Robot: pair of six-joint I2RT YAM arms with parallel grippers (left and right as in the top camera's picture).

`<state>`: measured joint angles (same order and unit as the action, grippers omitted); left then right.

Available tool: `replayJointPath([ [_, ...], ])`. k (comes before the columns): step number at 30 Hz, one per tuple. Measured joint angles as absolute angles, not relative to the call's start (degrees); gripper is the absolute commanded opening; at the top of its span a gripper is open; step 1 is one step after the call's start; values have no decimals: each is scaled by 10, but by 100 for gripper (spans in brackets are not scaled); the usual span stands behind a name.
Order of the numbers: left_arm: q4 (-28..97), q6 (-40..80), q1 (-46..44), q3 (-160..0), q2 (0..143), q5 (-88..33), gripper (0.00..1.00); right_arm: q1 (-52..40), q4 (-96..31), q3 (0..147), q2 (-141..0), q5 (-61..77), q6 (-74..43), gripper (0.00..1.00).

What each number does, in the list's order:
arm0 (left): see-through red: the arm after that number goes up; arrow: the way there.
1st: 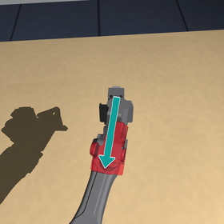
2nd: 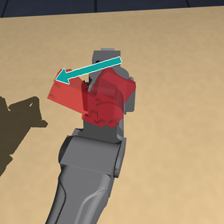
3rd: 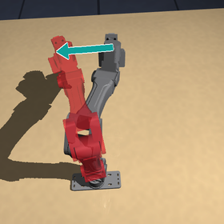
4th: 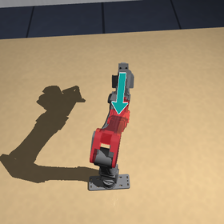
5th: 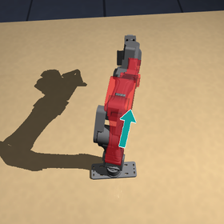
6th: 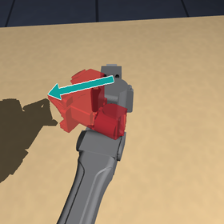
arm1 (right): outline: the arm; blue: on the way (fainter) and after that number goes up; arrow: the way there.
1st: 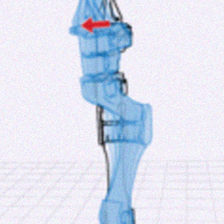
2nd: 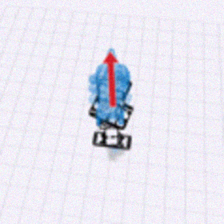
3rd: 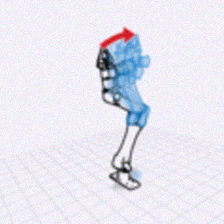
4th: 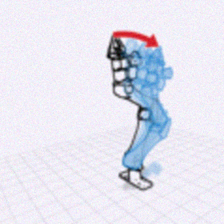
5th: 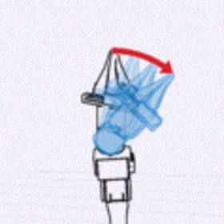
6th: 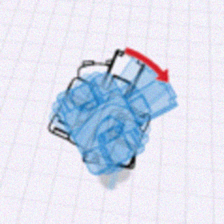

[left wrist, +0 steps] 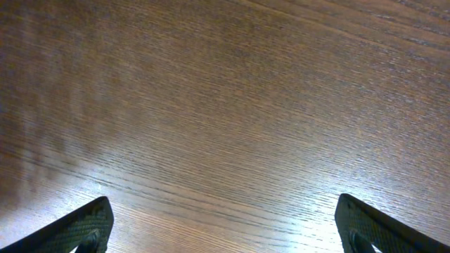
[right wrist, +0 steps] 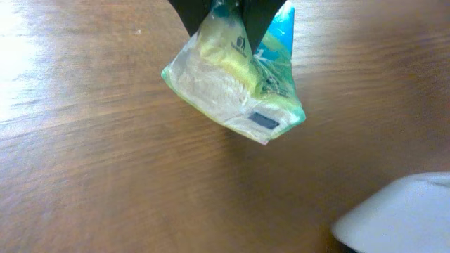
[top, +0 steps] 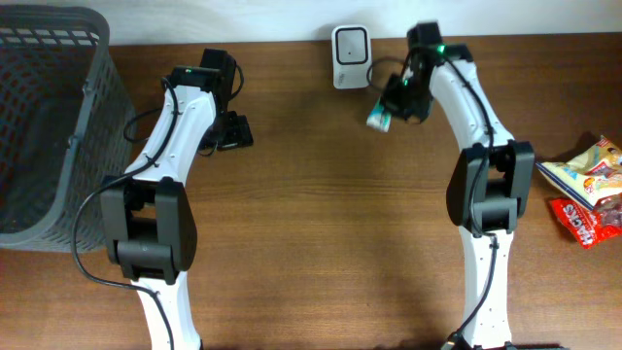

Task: Scan the item barcode
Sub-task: 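Raise the Kleenex pack up to the scanner face with the right gripper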

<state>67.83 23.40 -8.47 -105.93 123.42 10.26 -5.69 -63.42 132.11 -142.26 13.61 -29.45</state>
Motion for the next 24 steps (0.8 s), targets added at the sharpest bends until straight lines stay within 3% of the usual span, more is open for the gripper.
replayJointPath([
  [4, 678, 234, -85, -1059, 1234, 102, 99, -67, -626, 1428, -1421, 69, -261, 4],
  [8, 678, 234, -85, -1059, 1234, 102, 99, -95, -562, 1443, -1419, -23, -212, 4],
  [15, 678, 234, -85, -1059, 1234, 102, 99, -202, -395, 1443, -1425, -281, 19, 4],
  [24, 678, 234, -85, -1059, 1234, 102, 99, -229, -388, 1443, -1473, -346, 138, 4],
])
